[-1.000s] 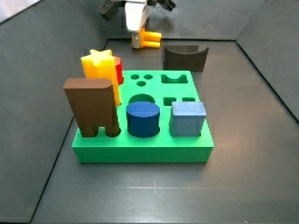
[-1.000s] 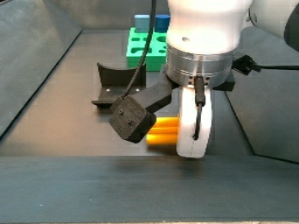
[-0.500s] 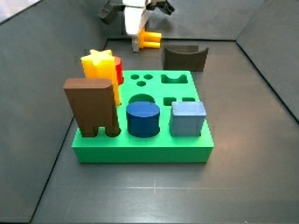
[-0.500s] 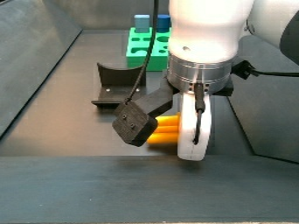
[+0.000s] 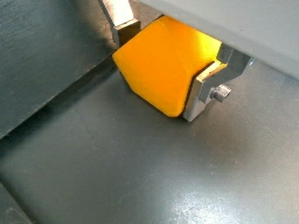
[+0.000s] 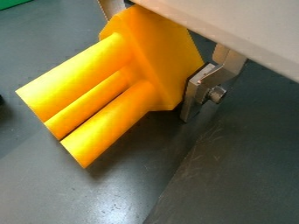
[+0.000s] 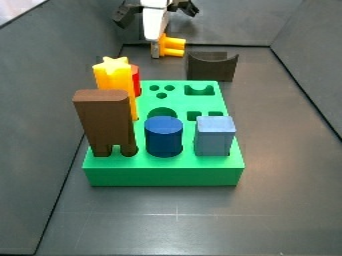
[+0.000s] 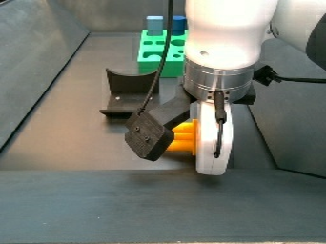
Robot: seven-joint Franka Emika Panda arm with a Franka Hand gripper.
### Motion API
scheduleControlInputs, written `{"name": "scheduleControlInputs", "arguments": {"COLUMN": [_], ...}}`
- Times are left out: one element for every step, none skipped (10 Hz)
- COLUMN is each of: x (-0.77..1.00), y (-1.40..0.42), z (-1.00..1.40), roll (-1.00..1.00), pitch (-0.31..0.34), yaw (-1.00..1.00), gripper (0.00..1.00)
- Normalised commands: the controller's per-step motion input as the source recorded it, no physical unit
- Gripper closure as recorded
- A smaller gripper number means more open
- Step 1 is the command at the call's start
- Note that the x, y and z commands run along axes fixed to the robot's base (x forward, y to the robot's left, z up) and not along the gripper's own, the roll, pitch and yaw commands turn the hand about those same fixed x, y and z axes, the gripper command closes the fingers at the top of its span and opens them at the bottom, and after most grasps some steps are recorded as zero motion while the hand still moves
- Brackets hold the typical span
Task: Pick up the 3 prong object. Move up. Place the 3 prong object on the fixture. Regrasp the 3 prong object. Move to above the board. Insert the 3 prong object.
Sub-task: Pick up the 3 prong object.
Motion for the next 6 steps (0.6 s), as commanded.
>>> {"name": "scheduleControlInputs", "arguments": {"x": [0.0, 0.0, 0.0, 0.0, 0.0, 0.0], "y": [0.0, 0.0, 0.0, 0.0, 0.0, 0.0], "z": [0.0, 0.0, 0.0, 0.0, 0.0, 0.0], "roll": [0.0, 0.0, 0.0, 0.0, 0.0, 0.0], "pitch": [0.0, 0.0, 0.0, 0.0, 0.0, 0.0], "yaw": [0.0, 0.0, 0.0, 0.0, 0.0, 0.0], "gripper": [1.0, 1.0, 1.0, 1.0, 1.0, 1.0]}}
